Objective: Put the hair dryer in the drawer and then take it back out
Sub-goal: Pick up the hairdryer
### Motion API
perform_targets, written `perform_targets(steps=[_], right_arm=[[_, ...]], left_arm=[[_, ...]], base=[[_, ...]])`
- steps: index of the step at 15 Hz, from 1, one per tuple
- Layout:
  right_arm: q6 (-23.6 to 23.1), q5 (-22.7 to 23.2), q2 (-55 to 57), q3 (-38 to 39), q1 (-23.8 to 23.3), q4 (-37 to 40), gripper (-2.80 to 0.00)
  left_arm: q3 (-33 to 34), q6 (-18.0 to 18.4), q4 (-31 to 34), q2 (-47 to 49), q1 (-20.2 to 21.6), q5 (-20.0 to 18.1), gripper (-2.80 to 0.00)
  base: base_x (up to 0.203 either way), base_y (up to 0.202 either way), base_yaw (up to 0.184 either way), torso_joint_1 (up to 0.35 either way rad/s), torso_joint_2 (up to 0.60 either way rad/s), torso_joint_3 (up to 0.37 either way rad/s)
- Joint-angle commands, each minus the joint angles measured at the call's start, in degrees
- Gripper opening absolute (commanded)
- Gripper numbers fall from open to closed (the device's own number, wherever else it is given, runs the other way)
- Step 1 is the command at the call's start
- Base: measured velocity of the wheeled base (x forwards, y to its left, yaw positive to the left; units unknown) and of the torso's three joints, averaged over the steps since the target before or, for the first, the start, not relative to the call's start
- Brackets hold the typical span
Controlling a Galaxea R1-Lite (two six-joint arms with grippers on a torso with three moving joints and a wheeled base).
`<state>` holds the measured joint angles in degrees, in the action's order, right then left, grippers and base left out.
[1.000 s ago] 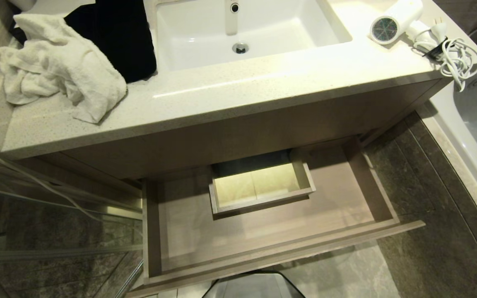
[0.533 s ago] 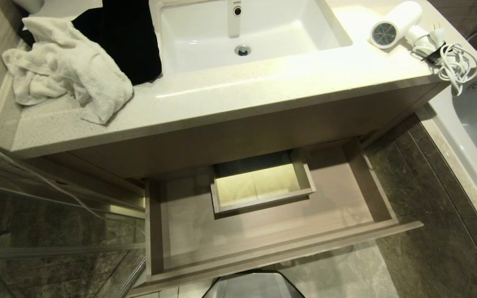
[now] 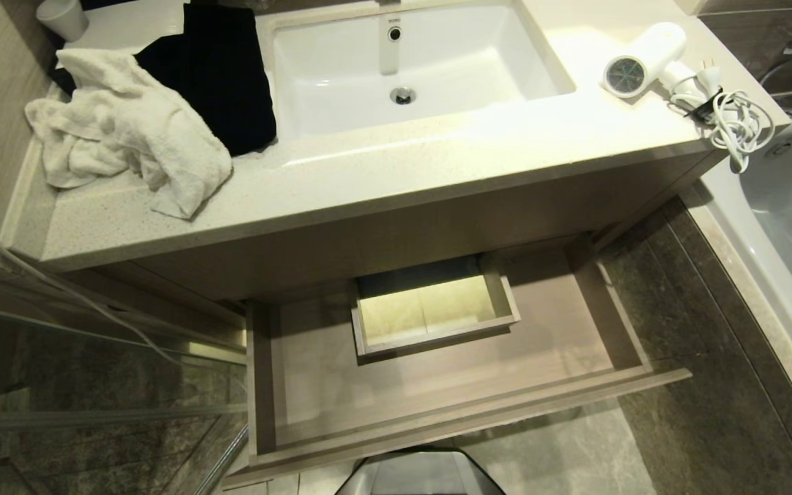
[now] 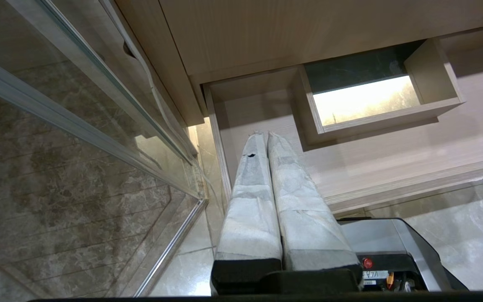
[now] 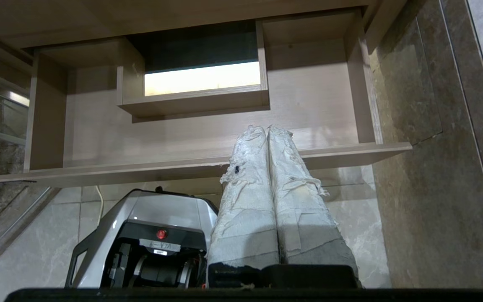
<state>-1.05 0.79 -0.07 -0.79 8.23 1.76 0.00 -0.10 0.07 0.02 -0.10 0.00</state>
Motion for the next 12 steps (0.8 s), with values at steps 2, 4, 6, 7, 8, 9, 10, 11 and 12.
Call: perform_targets(steps=[2,4,6,7,8,9,10,11,12], right_arm=[[0.0,0.0,-2.2,0.0,0.0,0.0,-2.8],[0.0,0.0,-2.2,0.0,0.0,0.0,-2.8],[0.0,0.0,-2.2,0.0,0.0,0.0,-2.8],[0.0,0.0,-2.2,0.0,0.0,0.0,-2.8],[0.0,0.0,-2.2,0.0,0.0,0.0,-2.8],[0.0,0.0,-2.2,0.0,0.0,0.0,-2.8],[0.0,0.0,-2.2,0.0,0.0,0.0,-2.8],[0.0,0.0,-2.2,0.0,0.0,0.0,-2.8],[0.0,0.0,-2.2,0.0,0.0,0.0,-2.8]], left_arm=[[0.1,0.0,0.0,0.0,0.0,0.0,-2.8],[0.1,0.0,0.0,0.0,0.0,0.0,-2.8],[0.1,0.0,0.0,0.0,0.0,0.0,-2.8],[0.0,0.0,0.0,0.0,0.0,0.0,-2.8],[0.0,0.0,0.0,0.0,0.0,0.0,-2.8],[0.0,0.0,0.0,0.0,0.0,0.0,-2.8],[0.0,0.0,0.0,0.0,0.0,0.0,-2.8],[0.0,0.0,0.0,0.0,0.0,0.0,-2.8],[0.0,0.0,0.0,0.0,0.0,0.0,-2.8]], base=[[0.0,0.0,0.0,0.112,-0.22,-0.107],[0.0,0.0,0.0,0.101,-0.2,-0.093],[0.0,0.0,0.0,0.105,-0.18,-0.089],[0.0,0.0,0.0,0.071,-0.14,-0.066],[0.0,0.0,0.0,0.0,0.0,0.0],[0.0,0.0,0.0,0.0,0.0,0.0],[0.0,0.0,0.0,0.0,0.0,0.0],[0.0,0.0,0.0,0.0,0.0,0.0],[0.0,0.0,0.0,0.0,0.0,0.0]])
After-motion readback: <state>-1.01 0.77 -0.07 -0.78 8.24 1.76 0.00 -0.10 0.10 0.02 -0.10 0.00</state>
